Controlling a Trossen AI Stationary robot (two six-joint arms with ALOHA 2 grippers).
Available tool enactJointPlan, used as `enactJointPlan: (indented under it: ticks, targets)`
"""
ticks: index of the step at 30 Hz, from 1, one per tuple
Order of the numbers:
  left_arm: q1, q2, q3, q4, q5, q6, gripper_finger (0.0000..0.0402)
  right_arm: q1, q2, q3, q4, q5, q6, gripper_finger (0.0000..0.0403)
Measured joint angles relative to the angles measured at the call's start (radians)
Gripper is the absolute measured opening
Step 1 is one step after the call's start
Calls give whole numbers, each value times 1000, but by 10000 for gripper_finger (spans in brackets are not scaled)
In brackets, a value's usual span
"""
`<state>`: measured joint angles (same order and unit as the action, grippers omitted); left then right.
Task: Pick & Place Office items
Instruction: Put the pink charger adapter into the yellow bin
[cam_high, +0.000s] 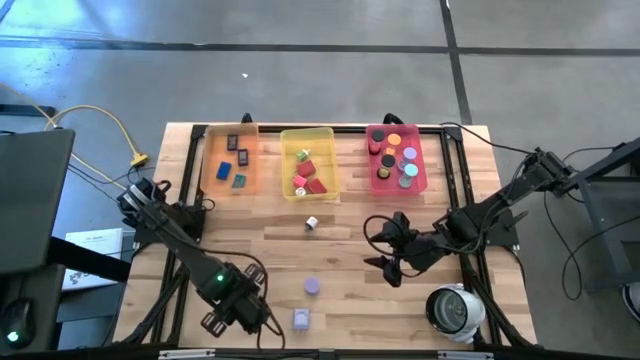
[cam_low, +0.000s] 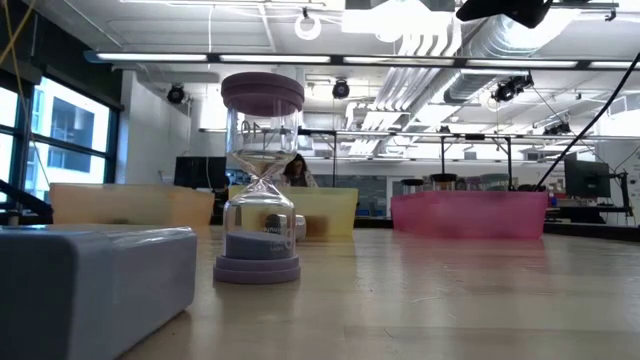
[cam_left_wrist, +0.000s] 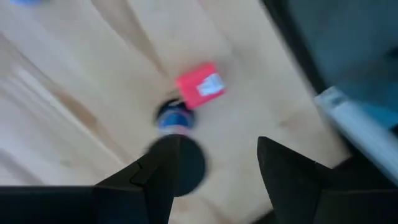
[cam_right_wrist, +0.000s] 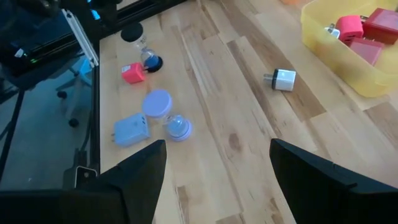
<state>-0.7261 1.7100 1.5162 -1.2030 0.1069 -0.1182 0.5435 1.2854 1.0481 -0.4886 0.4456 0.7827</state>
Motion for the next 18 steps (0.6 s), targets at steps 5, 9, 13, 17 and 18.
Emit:
enactJointPlan:
  ticks: [5, 9, 13, 17, 18]
  targets:
    - [1, 0, 0, -2, -143, 208, 207, 0, 0, 0, 9, 24, 45, 277]
    - [-1, 0, 0, 4, -200, 240, 207, 0, 0, 0, 8, 35, 106, 277]
    - [-27, -7, 0, 4, -187, 135, 207, 0, 0, 0, 8, 35, 163, 277]
    - [-59, -14, -1, -9, -161, -9, 207, 0, 0, 0, 17, 35, 167, 277]
    - [-63, -16, -1, -10, -161, -31, 207, 0, 0, 0, 23, 35, 167, 277]
